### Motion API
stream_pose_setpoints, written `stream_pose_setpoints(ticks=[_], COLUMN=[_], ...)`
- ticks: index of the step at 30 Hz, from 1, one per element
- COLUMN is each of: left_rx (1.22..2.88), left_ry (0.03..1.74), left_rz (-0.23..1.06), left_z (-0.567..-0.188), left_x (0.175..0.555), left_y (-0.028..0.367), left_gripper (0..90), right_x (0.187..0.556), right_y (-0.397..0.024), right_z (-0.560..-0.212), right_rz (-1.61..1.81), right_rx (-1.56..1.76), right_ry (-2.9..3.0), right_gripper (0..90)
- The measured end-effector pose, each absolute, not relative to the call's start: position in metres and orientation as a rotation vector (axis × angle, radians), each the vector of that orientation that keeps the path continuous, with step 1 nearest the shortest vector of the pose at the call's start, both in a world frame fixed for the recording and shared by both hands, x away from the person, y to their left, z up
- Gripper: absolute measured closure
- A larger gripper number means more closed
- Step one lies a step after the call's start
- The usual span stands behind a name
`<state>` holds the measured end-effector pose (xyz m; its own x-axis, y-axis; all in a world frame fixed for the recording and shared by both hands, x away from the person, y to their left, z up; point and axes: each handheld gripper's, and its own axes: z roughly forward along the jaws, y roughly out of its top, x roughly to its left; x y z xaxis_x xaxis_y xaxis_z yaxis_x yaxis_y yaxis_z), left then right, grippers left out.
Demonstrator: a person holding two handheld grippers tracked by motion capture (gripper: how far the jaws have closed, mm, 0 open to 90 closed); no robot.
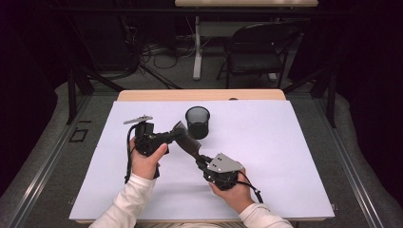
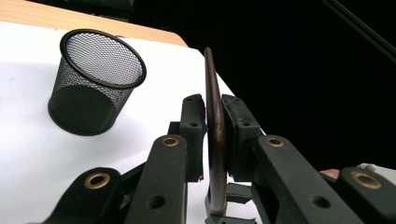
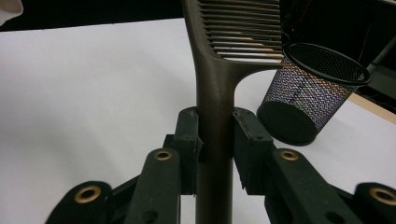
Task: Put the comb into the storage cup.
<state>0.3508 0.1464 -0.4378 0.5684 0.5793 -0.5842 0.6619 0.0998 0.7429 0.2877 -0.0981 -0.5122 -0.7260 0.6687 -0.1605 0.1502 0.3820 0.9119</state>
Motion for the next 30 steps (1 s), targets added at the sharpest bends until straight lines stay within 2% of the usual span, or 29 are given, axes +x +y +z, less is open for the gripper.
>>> stream_pose_setpoints(ticks=[30], left_rx=[1.515], left_ry=[1.128], left_rz=[-0.17], left_z=[-0.4429], left_x=[0.354], left_y=[0.1488], left_gripper=[83.6], right_x=[0.2885], right_y=[-0.0965], right_z=[-0.5154], right_rz=[1.313], right_rx=[0.698], right_ry=[2.135], right_gripper=[72.5])
